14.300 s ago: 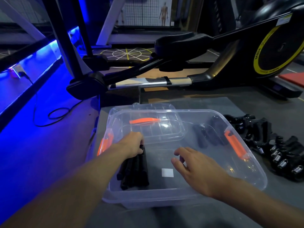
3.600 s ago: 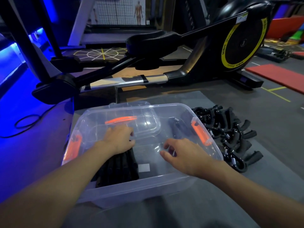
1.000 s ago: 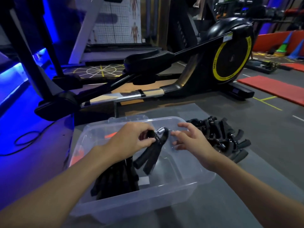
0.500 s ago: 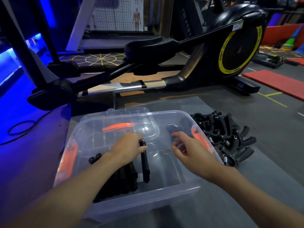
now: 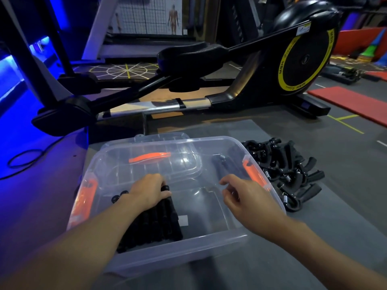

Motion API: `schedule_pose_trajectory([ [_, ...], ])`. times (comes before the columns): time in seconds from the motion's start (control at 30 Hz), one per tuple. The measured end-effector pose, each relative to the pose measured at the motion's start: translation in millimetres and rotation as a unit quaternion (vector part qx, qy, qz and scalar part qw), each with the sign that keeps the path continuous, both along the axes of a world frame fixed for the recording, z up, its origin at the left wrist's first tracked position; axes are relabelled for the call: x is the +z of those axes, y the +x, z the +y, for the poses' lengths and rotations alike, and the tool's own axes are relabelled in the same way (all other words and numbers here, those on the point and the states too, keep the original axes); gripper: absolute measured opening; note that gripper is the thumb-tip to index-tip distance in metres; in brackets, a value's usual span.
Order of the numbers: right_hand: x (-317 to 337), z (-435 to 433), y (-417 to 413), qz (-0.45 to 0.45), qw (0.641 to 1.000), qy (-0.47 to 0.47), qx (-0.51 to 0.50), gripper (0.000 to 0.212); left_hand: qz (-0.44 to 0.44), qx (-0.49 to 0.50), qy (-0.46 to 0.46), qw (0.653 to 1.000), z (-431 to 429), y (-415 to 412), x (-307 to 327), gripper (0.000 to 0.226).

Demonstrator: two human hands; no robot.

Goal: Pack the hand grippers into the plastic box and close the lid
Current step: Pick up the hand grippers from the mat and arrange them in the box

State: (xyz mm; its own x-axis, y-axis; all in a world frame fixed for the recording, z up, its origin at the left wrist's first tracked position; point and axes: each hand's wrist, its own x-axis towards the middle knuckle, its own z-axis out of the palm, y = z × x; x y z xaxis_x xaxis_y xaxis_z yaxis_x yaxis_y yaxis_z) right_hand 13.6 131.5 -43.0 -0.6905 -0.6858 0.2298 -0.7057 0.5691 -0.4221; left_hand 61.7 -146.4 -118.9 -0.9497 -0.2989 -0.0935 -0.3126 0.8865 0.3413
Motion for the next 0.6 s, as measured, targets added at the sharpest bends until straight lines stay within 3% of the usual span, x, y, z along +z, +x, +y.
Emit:
schedule_pose_trajectory([
  [0.33,-1.4,-1.1,-2.7,-0.023,1.000,-0.006,0.000,0.015,0.024,0.014,0.042,0.999,-3.7,-4.1,-7.3,0.014],
  [0.6,-1.4,-1.8,-4.0,-0.031,0.999,-0.014,-0.001,0.011,0.022,0.014,0.055,0.998,-8.8,-3.6,-9.7,0.017],
])
